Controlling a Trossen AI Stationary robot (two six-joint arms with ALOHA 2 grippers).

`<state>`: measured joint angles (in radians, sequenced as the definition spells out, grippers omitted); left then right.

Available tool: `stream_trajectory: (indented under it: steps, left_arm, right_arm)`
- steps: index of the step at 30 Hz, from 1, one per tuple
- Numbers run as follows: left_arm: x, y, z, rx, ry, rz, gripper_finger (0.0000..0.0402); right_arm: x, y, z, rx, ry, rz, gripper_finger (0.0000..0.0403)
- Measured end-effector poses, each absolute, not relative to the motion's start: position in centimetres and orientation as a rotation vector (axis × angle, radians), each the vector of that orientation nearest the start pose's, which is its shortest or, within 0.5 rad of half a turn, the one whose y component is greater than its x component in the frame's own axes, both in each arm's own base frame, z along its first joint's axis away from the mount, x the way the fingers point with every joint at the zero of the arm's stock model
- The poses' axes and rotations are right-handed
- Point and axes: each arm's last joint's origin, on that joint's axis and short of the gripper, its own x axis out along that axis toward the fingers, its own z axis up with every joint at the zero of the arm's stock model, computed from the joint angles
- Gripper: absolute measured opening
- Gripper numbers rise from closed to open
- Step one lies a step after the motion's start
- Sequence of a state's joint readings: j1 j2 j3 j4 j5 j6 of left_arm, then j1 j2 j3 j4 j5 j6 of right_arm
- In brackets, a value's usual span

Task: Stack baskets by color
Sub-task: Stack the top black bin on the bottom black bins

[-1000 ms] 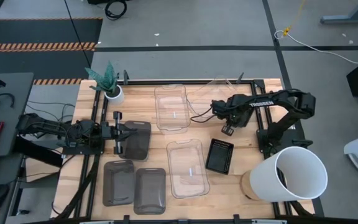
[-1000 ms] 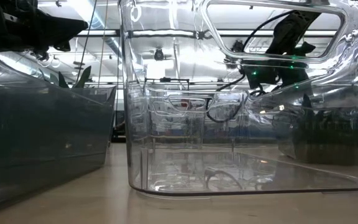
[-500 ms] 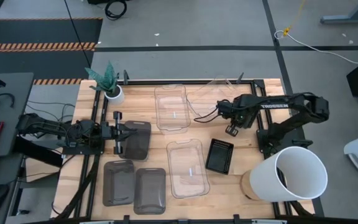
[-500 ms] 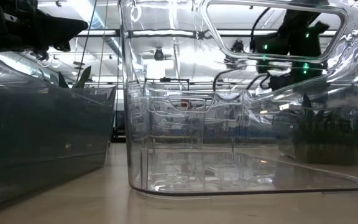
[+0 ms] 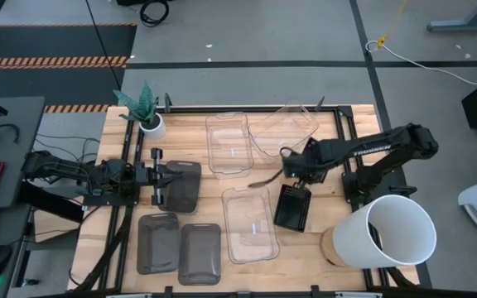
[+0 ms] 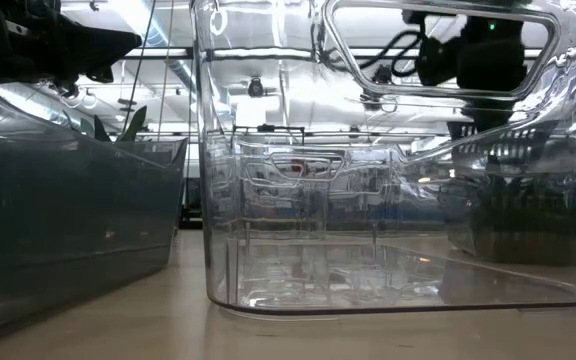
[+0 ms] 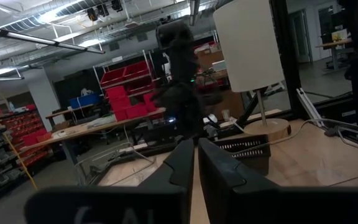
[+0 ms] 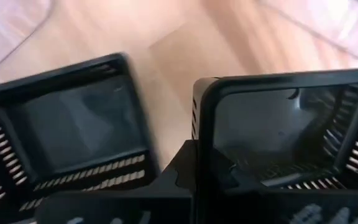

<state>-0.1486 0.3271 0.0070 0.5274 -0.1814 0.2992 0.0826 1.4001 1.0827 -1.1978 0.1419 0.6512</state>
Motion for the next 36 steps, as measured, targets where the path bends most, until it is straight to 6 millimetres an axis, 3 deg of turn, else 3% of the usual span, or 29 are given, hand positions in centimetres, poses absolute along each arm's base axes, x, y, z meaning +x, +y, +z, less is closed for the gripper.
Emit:
stream_trajectory:
  steps: [8,22,28,36]
  left_arm:
    - [11.5,-1.2,18.8,0.264,-0.198,0.063,0.0029]
    - [11.5,-1.2,18.8,0.264,-0.198,0.063,0.0026]
    - [11.5,-1.2,18.8,0.264,-0.197,0.063,0.0033]
    - [11.5,-1.2,18.8,0.264,-0.198,0.063,0.0032]
  right_arm:
    - [26.2,6.8,24.8,0.296,1.472,-0.491,0.0004]
    - [31.0,15.9,23.0,0.247,1.533,-0.390,0.0006]
    - [31.6,17.6,21.9,0.211,1.605,-0.414,0.0006]
    - [31.6,17.6,21.4,0.187,1.612,-0.471,0.0006]
